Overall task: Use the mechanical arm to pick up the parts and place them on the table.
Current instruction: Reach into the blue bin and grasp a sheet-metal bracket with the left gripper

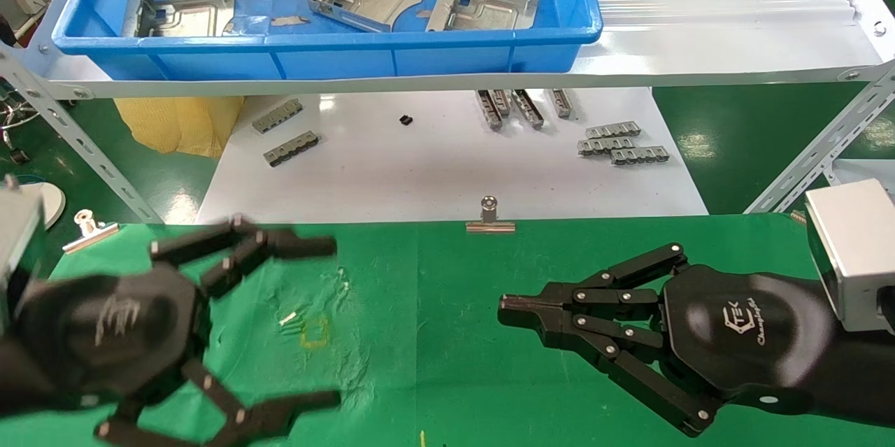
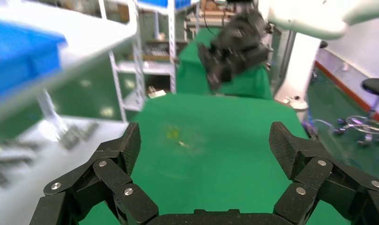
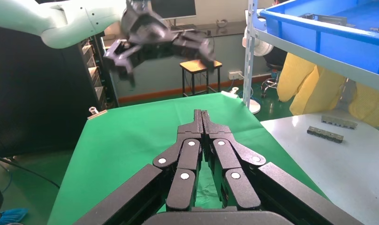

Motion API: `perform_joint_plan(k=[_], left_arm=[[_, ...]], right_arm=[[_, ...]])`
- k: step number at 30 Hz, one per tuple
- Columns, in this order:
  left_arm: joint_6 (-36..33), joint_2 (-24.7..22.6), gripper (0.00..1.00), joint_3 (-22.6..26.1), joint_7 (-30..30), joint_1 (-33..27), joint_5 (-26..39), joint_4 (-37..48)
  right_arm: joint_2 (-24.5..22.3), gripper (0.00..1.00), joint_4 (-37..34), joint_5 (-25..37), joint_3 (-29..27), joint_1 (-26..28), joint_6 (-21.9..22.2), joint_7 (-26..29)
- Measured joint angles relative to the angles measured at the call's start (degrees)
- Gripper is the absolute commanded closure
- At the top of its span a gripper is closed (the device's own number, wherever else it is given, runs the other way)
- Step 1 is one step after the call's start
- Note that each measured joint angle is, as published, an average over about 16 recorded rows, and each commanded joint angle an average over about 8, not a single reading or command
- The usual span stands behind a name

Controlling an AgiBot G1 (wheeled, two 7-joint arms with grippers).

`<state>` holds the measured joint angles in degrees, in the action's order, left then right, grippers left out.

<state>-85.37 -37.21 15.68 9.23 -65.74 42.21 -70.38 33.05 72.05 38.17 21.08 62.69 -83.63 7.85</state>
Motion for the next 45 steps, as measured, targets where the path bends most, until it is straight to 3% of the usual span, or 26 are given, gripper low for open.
perform_joint_plan(k=[6,14,23,25,29,31,33,37,38,39,45], left_arm=[[0.5,-3.4,0.0,0.8,-1.1,-7.7,2.4,7.0],[3.3,-10.6,0.0,4.8,-2.0,-23.2,10.9,23.4],[13.1,-21.1,0.0,10.8,-3.4,-40.0,23.0,44.7],[16.0,-23.4,0.0,11.9,-3.7,-42.7,25.2,48.8],[21.8,-27.6,0.0,13.7,-4.1,-47.0,28.9,55.9],[24.6,-29.4,0.12,14.5,-4.1,-48.6,30.4,58.8],[27.0,-31.1,0.37,15.2,-3.9,-49.9,31.7,61.3],[30.0,-33.6,0.87,16.6,-3.3,-51.7,33.8,65.1],[30.5,-34.1,0.95,16.9,-3.1,-52.1,34.2,65.8],[30.9,-34.6,1.0,17.1,-2.8,-52.4,34.6,66.5],[32.6,-36.3,1.0,18.4,-1.5,-53.8,36.4,69.2]], right_arm=[[0.0,1.0,0.0,0.0,0.0,0.0,0.0,0.0],[0.0,1.0,0.0,0.0,0.0,0.0,0.0,0.0],[0.0,1.0,0.0,0.0,0.0,0.0,0.0,0.0],[0.0,0.89,0.0,0.0,0.0,0.0,0.0,0.0],[0.0,0.39,0.0,0.0,0.0,0.0,0.0,0.0],[0.0,0.15,0.0,0.0,0.0,0.0,0.0,0.0],[0.0,0.01,0.0,0.0,0.0,0.0,0.0,0.0],[0.0,0.0,0.0,0.0,0.0,0.0,0.0,0.0],[0.0,0.0,0.0,0.0,0.0,0.0,0.0,0.0],[0.0,0.0,0.0,0.0,0.0,0.0,0.0,0.0],[0.0,0.0,0.0,0.0,0.0,0.0,0.0,0.0]])
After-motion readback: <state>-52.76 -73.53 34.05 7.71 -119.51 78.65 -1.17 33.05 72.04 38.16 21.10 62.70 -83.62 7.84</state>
